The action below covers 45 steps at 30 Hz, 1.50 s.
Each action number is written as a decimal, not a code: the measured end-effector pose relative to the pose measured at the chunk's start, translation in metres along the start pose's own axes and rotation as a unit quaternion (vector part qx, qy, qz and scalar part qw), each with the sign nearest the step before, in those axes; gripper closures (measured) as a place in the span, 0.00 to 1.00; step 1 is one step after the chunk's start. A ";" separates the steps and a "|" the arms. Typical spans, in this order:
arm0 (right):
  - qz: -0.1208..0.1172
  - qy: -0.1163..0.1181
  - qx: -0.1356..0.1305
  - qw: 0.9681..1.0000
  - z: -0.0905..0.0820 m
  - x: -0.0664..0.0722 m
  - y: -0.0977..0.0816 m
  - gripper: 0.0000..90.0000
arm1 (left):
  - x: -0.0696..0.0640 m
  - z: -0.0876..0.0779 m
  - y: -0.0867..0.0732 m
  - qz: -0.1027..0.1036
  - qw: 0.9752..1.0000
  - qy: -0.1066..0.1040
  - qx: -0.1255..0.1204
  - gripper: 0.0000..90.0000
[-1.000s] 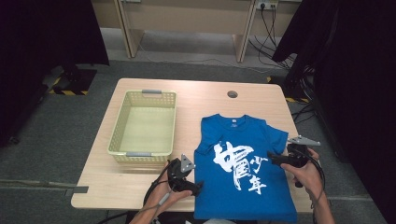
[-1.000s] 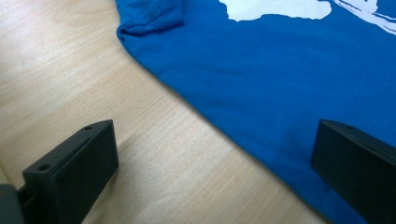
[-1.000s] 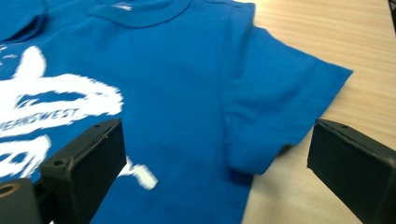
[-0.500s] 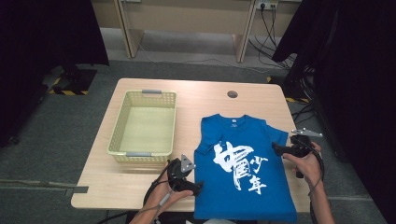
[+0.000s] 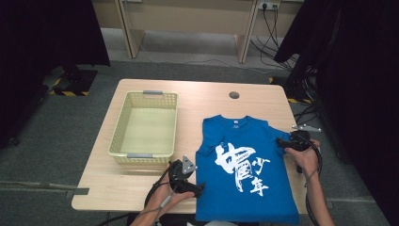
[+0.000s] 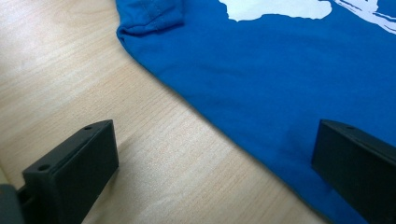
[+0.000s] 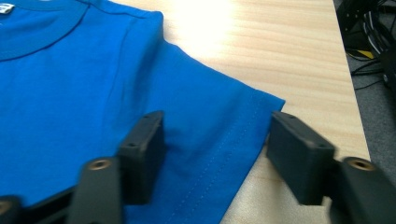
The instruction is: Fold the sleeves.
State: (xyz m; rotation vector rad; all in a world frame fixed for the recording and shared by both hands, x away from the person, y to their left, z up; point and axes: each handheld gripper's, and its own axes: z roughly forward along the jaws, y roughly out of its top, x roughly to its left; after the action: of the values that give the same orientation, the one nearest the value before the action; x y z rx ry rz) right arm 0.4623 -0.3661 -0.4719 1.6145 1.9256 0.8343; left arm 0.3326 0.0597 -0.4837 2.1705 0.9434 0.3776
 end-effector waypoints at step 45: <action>-0.074 0.049 -0.055 0.994 -0.027 0.051 0.008 0.70 | 0.000 0.000 0.000 0.000 1.000 0.000 -0.001 0.00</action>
State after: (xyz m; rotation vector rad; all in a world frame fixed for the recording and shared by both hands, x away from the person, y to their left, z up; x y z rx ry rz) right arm 0.4392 -0.3192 -0.4465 1.3713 2.0022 0.9564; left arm 0.3326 0.0597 -0.4838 2.1698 0.9427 0.3784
